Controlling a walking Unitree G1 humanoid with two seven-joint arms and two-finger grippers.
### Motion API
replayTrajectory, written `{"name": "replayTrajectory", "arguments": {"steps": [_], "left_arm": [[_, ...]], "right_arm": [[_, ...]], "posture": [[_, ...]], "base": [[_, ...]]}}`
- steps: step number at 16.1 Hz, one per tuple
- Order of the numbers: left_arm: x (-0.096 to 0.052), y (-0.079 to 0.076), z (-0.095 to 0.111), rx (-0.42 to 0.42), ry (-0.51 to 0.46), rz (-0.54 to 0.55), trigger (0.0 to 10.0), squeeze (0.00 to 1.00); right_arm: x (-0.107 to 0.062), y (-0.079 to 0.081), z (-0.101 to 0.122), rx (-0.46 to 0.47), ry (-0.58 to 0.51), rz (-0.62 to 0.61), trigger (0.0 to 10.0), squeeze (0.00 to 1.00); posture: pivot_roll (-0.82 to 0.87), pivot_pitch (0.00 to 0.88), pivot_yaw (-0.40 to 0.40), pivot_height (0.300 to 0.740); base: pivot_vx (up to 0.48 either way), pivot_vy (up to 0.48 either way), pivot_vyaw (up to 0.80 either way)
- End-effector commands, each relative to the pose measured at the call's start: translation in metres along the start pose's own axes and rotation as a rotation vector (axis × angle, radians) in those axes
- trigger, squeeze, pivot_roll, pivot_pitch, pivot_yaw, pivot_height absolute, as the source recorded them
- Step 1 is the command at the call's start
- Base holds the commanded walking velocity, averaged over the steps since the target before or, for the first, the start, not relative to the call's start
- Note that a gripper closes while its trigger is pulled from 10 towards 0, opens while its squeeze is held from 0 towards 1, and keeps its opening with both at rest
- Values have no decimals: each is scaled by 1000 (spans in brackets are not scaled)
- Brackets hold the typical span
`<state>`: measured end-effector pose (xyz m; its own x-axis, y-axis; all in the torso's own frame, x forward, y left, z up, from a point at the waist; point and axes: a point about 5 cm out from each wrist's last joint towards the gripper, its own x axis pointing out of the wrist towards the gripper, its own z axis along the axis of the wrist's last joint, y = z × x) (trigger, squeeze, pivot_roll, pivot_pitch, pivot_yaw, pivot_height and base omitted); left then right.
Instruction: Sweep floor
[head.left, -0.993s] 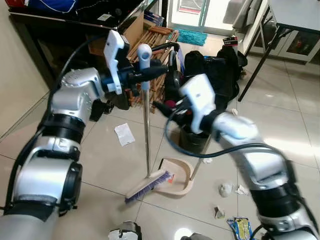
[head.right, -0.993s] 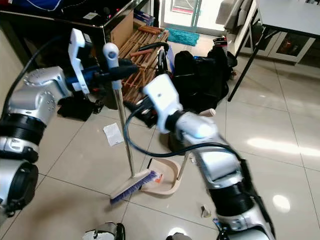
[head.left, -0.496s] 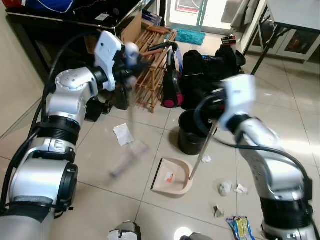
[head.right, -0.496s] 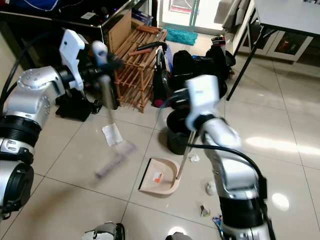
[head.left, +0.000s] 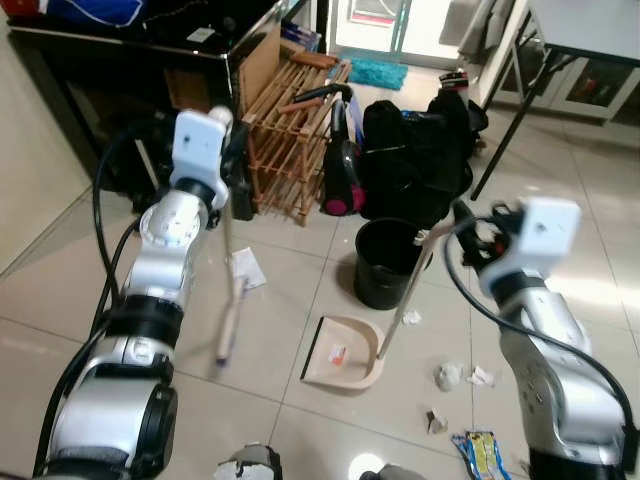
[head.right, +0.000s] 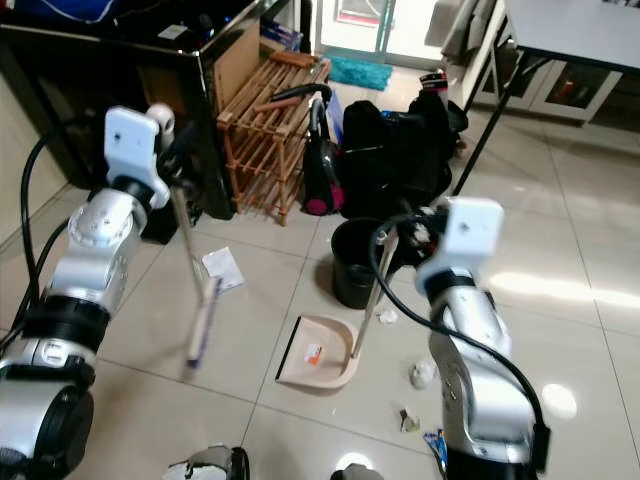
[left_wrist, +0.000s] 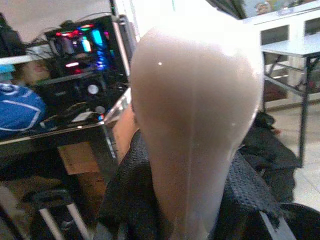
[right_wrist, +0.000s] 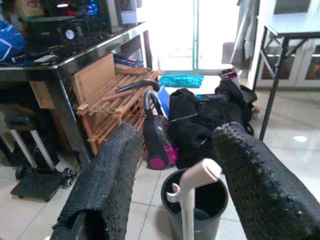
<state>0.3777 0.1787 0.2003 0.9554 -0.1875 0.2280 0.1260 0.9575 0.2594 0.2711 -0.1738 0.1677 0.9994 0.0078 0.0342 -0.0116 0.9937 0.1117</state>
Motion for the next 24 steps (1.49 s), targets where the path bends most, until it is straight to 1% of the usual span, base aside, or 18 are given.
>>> {"name": "replayTrajectory", "arguments": {"steps": [1, 2, 3, 4, 5, 6, 8, 9, 11, 12, 15, 16, 17, 18, 19, 21, 22, 24], "left_arm": [[0, 1, 11, 13, -54, 22, 10000, 0], [-9, -2, 3, -14, -46, 24, 10000, 0], [-11, -4, 0, -27, -39, 19, 10000, 0], [-16, -7, -6, -71, -16, 9, 10000, 0], [-19, -14, -13, -102, 22, -35, 10000, 0], [-22, -18, -17, -106, 48, -60, 10000, 0], [-35, -28, -35, -122, 143, -104, 10000, 0], [-42, -31, -39, -96, 146, -120, 10000, 0], [-47, -33, -39, -88, 142, -126, 10000, 0], [-47, -33, -36, -78, 124, -127, 10000, 0], [-46, -31, -25, -7, 87, -106, 10000, 0], [-45, -28, -24, 27, 88, -81, 10000, 0], [-44, -27, -22, 72, 80, -83, 10000, 0], [-43, -26, -18, 142, 61, -103, 10000, 0], [-42, -26, -15, 132, 42, -97, 10000, 0], [-39, -28, -10, -32, 7, -69, 10000, 0], [-38, -30, -8, -97, 7, -72, 10000, 0], [-39, -31, -9, -103, 14, -74, 10000, 0]], "right_arm": [[-4, 1, 4, -10, -13, 7, 10000, 0], [-7, 4, 0, -67, -5, 25, 10000, 0], [-7, 5, -2, -73, 2, 22, 10000, 0], [-6, 5, -5, -120, 15, 15, 10000, 0], [-6, 3, -9, -129, 30, -5, 10000, 0], [-6, 0, -12, -128, 45, -26, 10000, 0], [-9, -8, -25, -105, 94, -92, 10000, 0], [-12, -13, -32, -107, 117, -108, 10000, 0], [-16, -16, -37, -108, 137, -119, 10000, 0], [-17, -16, -38, -94, 138, -125, 10000, 0], [-19, -15, -39, -62, 136, -121, 10000, 0], [-19, -14, -39, -28, 136, -117, 10000, 0], [-18, -13, -37, 7, 126, -110, 10000, 0], [-17, -13, -34, 32, 112, -113, 10000, 0], [-16, -15, -32, 30, 103, -119, 10000, 0], [-15, -16, -30, -14, 89, -107, 10000, 0], [-14, -16, -29, -33, 87, -99, 10000, 0], [-14, -13, -27, -29, 75, -79, 10000, 0]], "posture": [[-81, 59, 7, 740], [-82, 57, 9, 740], [-82, 56, 8, 740], [-80, 56, 7, 740], [-76, 64, 6, 740], [-72, 60, 8, 740], [-75, 56, 10, 740], [-75, 59, 12, 740], [-72, 63, 9, 740], [-70, 62, 8, 740], [-69, 62, 2, 740], [-70, 62, 2, 740], [-72, 61, 3, 740], [-77, 62, 5, 740], [-76, 61, 5, 740], [-80, 63, 8, 740], [-84, 64, 10, 740], [-85, 62, 11, 740]], "base": [[0, 0, 0], [0, 0, 0], [0, 0, 0], [0, 0, 0], [0, 0, 0], [0, 0, 0], [0, 0, 0], [0, 0, 0], [0, 0, 0], [0, 0, 0], [0, 0, 0], [0, 0, 0], [0, 0, 0], [0, 0, 0], [0, 0, 0], [0, 0, 0], [0, 0, 0], [0, 0, 0]]}}
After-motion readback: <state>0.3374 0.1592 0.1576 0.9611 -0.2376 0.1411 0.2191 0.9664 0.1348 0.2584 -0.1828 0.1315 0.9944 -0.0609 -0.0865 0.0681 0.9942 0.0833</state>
